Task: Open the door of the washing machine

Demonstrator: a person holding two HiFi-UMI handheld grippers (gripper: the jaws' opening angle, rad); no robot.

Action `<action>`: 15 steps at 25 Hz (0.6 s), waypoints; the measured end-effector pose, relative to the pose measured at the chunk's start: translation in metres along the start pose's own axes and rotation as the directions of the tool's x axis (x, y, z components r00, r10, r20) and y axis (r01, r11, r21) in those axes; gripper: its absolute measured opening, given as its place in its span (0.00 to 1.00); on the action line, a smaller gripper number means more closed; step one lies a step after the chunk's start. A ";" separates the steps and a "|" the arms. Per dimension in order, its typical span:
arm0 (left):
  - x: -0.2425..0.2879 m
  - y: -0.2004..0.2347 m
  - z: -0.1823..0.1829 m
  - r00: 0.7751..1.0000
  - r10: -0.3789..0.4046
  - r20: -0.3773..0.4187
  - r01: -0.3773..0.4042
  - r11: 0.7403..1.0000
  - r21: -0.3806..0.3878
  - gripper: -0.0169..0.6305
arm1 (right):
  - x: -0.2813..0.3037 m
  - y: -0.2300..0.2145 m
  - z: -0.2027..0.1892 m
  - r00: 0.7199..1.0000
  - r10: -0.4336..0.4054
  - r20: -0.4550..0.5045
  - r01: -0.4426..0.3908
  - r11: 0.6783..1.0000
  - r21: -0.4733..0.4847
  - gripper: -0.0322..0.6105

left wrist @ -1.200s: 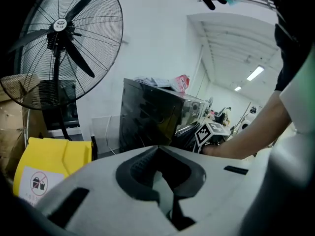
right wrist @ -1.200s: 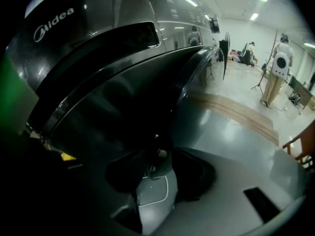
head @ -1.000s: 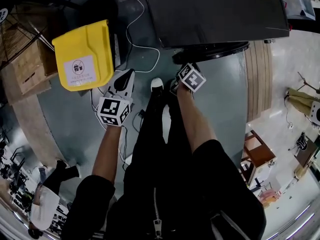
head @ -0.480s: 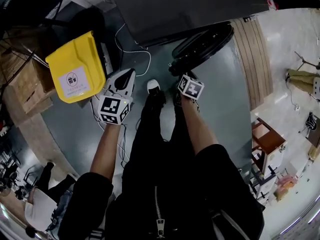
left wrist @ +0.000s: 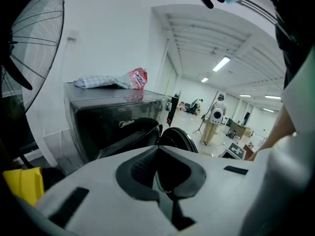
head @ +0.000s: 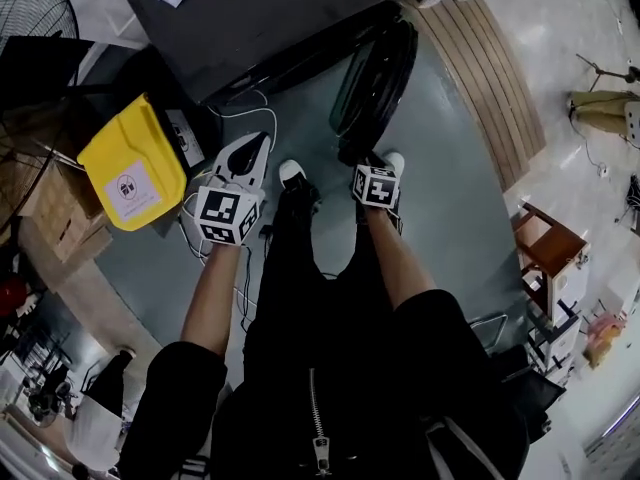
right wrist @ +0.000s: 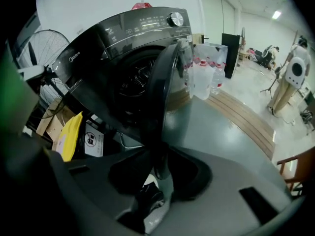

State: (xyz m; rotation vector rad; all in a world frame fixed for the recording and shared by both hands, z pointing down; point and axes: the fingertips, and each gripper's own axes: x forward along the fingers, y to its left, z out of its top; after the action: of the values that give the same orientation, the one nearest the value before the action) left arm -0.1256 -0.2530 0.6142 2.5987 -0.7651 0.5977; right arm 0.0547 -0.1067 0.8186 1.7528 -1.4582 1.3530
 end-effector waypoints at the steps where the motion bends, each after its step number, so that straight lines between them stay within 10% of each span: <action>1: 0.007 -0.009 0.002 1.000 -0.006 -0.001 0.006 1.000 0.004 0.03 | -0.003 -0.011 -0.004 1.000 -0.003 -0.006 0.003 1.000 -0.005 0.20; 15: 0.104 -0.130 0.033 0.997 -0.055 -0.045 0.058 0.997 0.056 0.03 | -0.043 -0.183 -0.018 0.998 -0.030 -0.053 0.027 0.999 -0.047 0.17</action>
State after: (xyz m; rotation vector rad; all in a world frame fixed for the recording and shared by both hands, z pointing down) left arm 0.0385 -0.2092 0.6085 2.6410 -0.6675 0.6661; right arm 0.2198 -0.0151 0.8266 1.6886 -1.4190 1.3311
